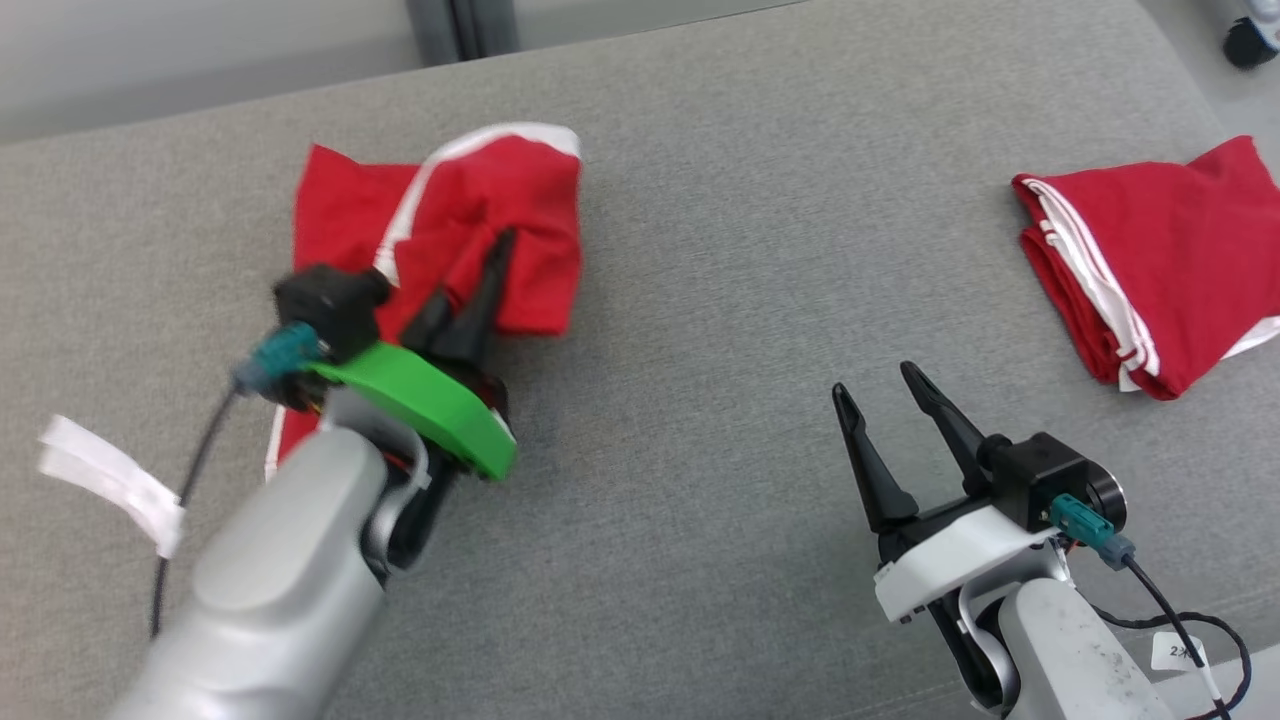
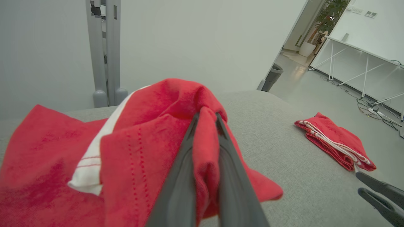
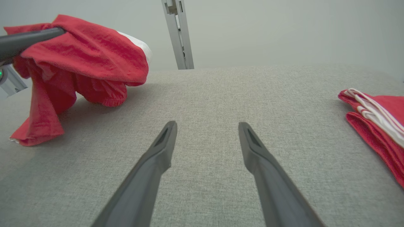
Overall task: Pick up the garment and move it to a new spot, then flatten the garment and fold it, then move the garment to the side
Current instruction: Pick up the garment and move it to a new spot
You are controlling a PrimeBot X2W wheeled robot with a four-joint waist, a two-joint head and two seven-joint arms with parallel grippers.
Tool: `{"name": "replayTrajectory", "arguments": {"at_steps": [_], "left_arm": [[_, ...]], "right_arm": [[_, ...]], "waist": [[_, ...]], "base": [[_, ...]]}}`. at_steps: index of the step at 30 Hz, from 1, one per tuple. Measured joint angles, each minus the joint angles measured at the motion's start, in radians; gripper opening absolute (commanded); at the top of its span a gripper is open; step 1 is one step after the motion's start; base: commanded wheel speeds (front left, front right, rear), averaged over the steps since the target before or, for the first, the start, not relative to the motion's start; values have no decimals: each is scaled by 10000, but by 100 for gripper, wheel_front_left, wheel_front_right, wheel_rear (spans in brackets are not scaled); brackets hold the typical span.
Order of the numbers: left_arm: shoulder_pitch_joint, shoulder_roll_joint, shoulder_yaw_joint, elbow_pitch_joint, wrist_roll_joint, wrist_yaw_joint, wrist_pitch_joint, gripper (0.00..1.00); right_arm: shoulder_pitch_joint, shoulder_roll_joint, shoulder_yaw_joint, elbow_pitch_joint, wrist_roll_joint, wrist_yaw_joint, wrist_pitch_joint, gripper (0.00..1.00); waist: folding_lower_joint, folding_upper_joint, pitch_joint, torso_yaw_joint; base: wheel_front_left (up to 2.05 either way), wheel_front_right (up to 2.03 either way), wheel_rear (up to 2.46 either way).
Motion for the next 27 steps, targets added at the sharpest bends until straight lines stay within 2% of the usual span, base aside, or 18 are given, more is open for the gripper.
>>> {"name": "replayTrajectory", "arguments": {"at_steps": [4,6,10,20,27], "left_arm": [[909,-669,-364,171,345,0,2,0],[1201,-880,-351,290,671,0,0,100],[1946,-1214,146,564,1229,0,0,100],[4548,-1438,3937,-10,3824,29,-15,100],[6047,-1941,6215,-627,4968,29,-15,100]], "right_arm": [[151,0,-82,86,67,0,0,100],[211,-2,-115,98,71,-2,0,100],[340,-4,-240,226,65,-2,0,100],[805,10,-443,489,98,0,0,100],[1144,2,-487,594,90,-2,0,100]], "waist": [[0,0,-341,-420],[0,0,-505,-556],[0,0,-831,-682],[0,0,-1564,-336],[-1,0,-2086,57]], "base": [[0,0,0],[0,0,0],[0,0,0],[0,0,0],[0,0,0]]}}
